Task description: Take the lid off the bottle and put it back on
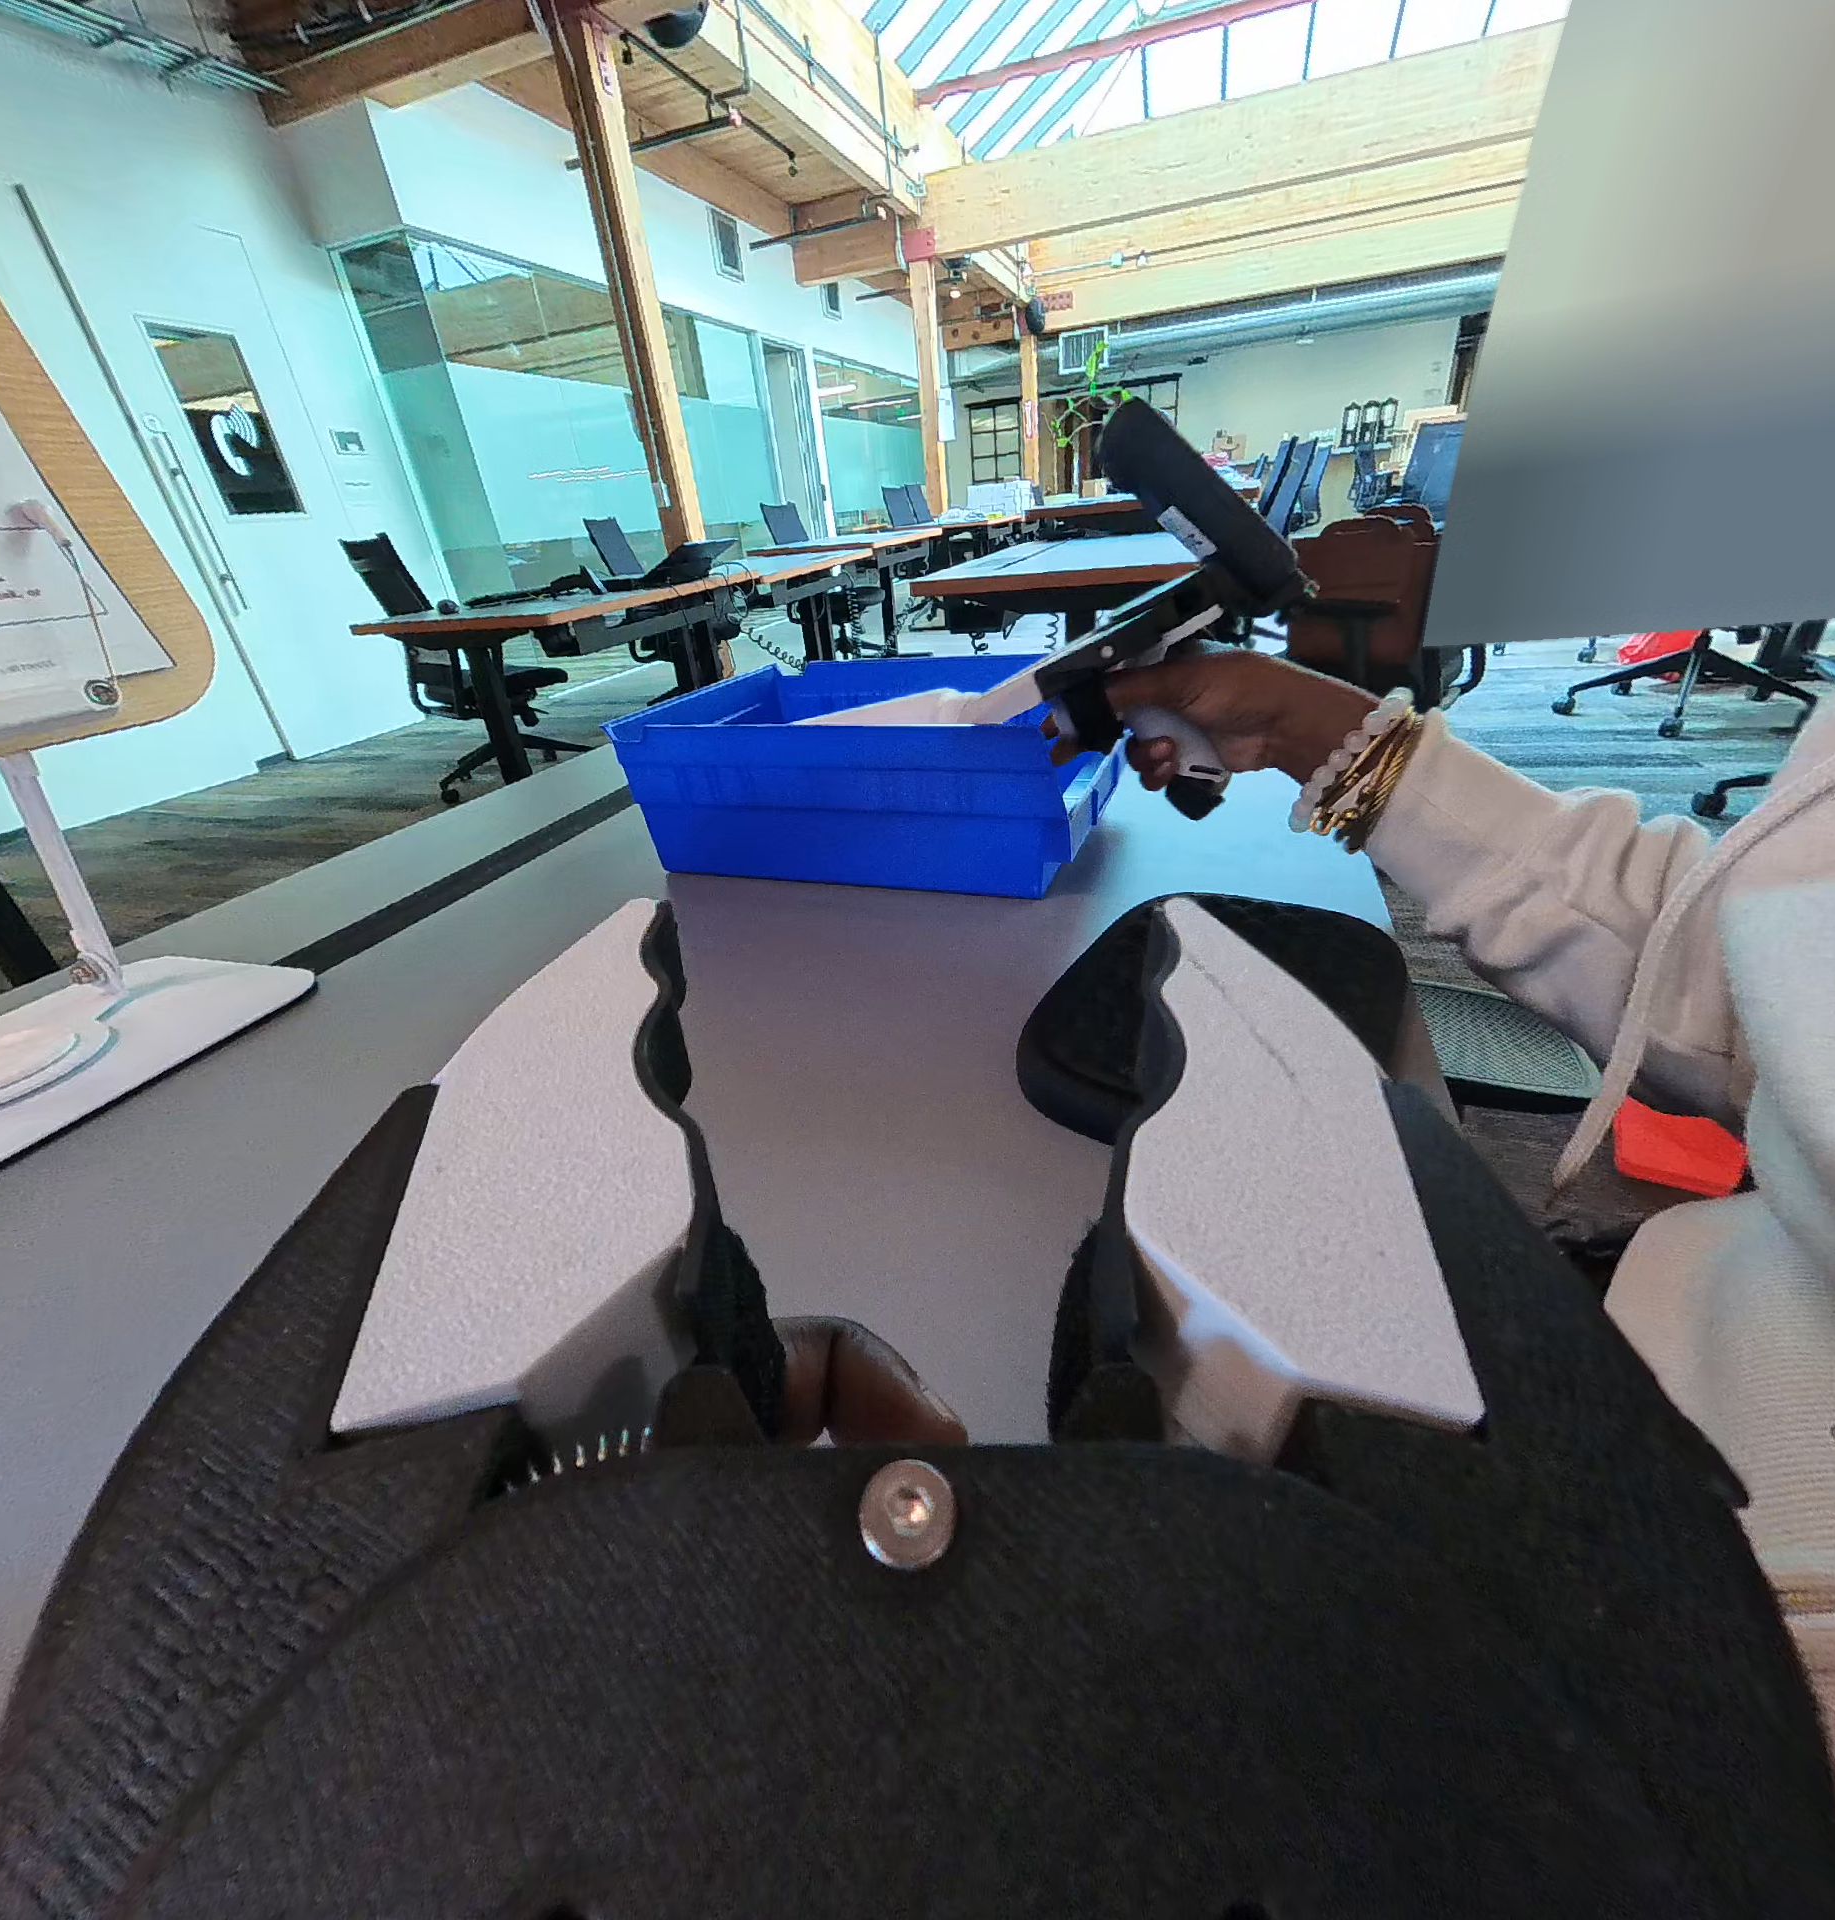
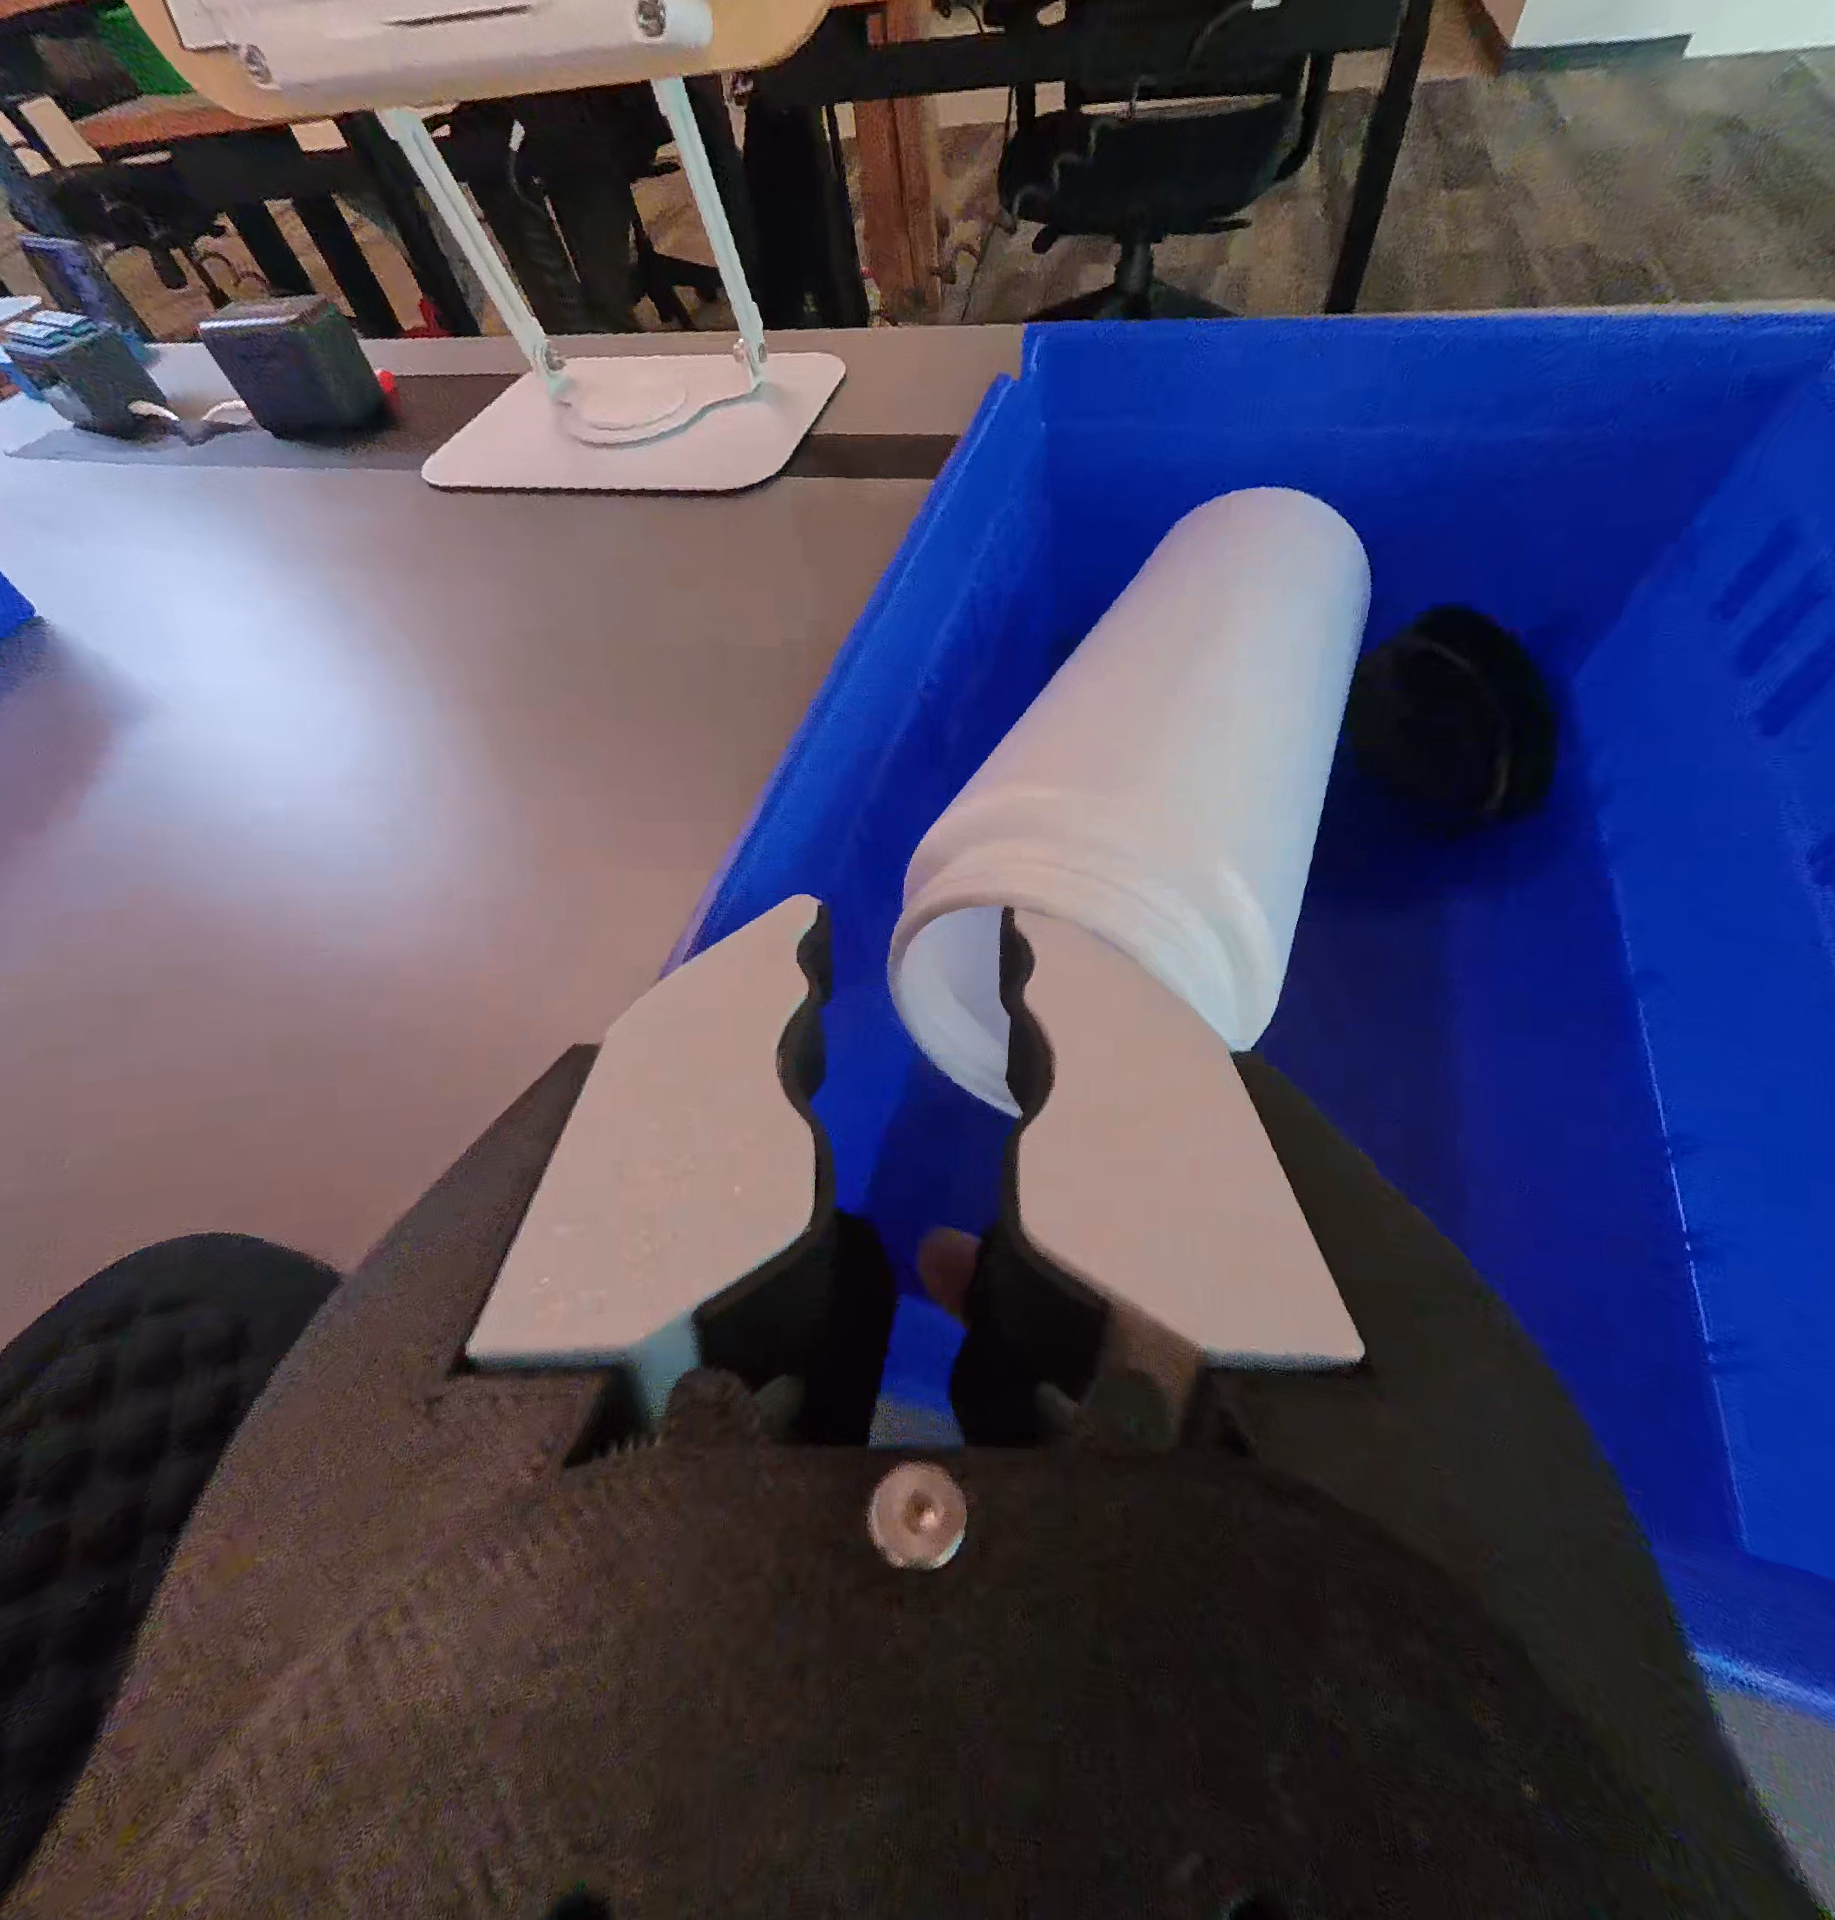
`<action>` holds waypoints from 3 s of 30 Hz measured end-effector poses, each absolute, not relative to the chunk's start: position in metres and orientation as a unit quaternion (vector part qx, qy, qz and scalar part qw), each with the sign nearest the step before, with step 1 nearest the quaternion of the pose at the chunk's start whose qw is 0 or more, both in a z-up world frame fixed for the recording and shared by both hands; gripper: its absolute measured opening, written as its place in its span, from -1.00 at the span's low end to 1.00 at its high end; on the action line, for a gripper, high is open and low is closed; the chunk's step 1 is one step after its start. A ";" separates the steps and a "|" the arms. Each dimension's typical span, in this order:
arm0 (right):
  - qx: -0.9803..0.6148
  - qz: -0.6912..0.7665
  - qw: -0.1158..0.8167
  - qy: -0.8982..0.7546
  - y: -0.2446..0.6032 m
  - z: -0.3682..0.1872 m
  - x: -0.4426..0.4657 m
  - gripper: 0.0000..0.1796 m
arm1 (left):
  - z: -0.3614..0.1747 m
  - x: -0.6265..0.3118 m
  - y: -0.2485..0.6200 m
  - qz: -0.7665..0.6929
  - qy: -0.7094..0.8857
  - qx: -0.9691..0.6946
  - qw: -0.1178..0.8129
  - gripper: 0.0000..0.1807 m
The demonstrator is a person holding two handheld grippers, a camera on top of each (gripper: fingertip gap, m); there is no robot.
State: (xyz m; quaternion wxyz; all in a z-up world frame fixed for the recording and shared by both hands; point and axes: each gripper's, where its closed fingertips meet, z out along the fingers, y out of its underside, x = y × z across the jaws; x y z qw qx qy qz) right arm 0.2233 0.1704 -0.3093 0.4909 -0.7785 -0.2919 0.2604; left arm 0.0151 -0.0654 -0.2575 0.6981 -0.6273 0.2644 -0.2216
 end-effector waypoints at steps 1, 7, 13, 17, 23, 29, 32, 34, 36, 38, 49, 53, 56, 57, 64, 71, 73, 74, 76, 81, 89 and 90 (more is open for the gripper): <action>-0.780 0.265 0.490 -0.284 0.169 -0.309 0.226 -0.58 | -0.257 0.015 -0.065 -0.219 0.264 -0.627 0.700 -0.07; -0.738 0.323 0.550 -0.221 0.156 -0.278 0.245 -0.30 | -0.252 0.008 -0.065 -0.202 0.248 -0.627 0.710 -0.06; -0.717 0.306 0.555 -0.289 0.126 -0.273 0.226 -0.12 | -0.230 -0.043 -0.079 -0.056 0.106 -0.663 0.739 -0.06; -0.749 0.220 0.524 -0.341 0.129 -0.301 0.213 -0.14 | -0.237 -0.105 -0.107 0.084 -0.001 -0.689 0.720 -0.06; -0.784 0.157 0.507 -0.322 0.141 -0.327 0.211 -0.42 | -0.289 -0.187 -0.123 0.166 -0.135 -0.737 0.642 -0.07; -0.769 0.113 0.524 -0.349 0.138 -0.331 0.189 -0.80 | -0.296 -0.198 -0.124 0.158 -0.171 -0.731 0.641 -0.22; -0.756 0.093 0.521 -0.386 0.129 -0.331 0.169 -0.76 | -0.294 -0.190 -0.121 0.160 -0.141 -0.731 0.648 -0.22; -0.752 0.084 0.514 -0.405 0.121 -0.332 0.155 -0.75 | -0.294 -0.186 -0.120 0.172 -0.127 -0.731 0.648 -0.22; -0.747 0.082 0.510 -0.418 0.112 -0.332 0.137 -0.74 | -0.294 -0.183 -0.118 0.186 -0.110 -0.731 0.647 -0.22; -0.742 0.090 0.509 -0.427 0.100 -0.332 0.117 -0.73 | -0.292 -0.178 -0.117 0.203 -0.091 -0.727 0.649 -0.23; -0.690 0.176 0.508 -0.485 0.030 -0.331 0.012 -0.61 | -0.293 -0.174 -0.114 0.232 -0.070 -0.727 0.642 -0.23; -0.660 0.215 0.497 -0.520 -0.002 -0.331 -0.028 -0.53 | -0.289 -0.172 -0.116 0.226 -0.065 -0.719 0.654 -0.25; -0.629 0.224 0.501 -0.551 -0.027 -0.332 -0.053 -0.48 | -0.289 -0.172 -0.115 0.225 -0.064 -0.719 0.655 -0.25; -0.616 0.223 0.505 -0.562 -0.034 -0.332 -0.060 -0.50 | -0.290 -0.171 -0.115 0.224 -0.063 -0.720 0.654 -0.25; -0.530 0.294 0.478 -0.635 -0.097 -0.332 -0.098 -0.42 | -0.281 -0.172 -0.119 0.220 -0.072 -0.696 0.680 -0.26; -0.318 0.318 0.589 -0.671 -0.148 -0.303 -0.099 -0.47 | -0.256 -0.173 -0.136 0.202 -0.097 -0.620 0.752 -0.32; -0.314 0.325 0.600 -0.660 -0.149 -0.298 -0.095 -0.46 | -0.251 -0.169 -0.139 0.191 -0.071 -0.616 0.761 -0.32; -0.323 0.338 0.596 -0.654 -0.149 -0.296 -0.092 -0.45 | -0.254 -0.163 -0.139 0.188 -0.022 -0.637 0.747 -0.32; -0.343 0.375 0.580 -0.637 -0.146 -0.293 -0.082 -0.42 | -0.270 -0.155 -0.147 0.204 0.113 -0.705 0.670 -0.31; -0.407 0.488 0.495 -0.592 -0.141 -0.288 -0.065 -0.27 | -0.293 -0.201 -0.196 0.293 0.239 -0.776 0.504 -0.31; -0.456 0.550 0.453 -0.533 -0.125 -0.282 -0.055 -0.24 | -0.370 -0.270 -0.214 0.333 0.414 -0.825 0.190 -0.40; -0.462 0.549 0.453 -0.529 -0.122 -0.283 -0.054 -0.24 | -0.375 -0.274 -0.215 0.341 0.433 -0.819 0.160 -0.56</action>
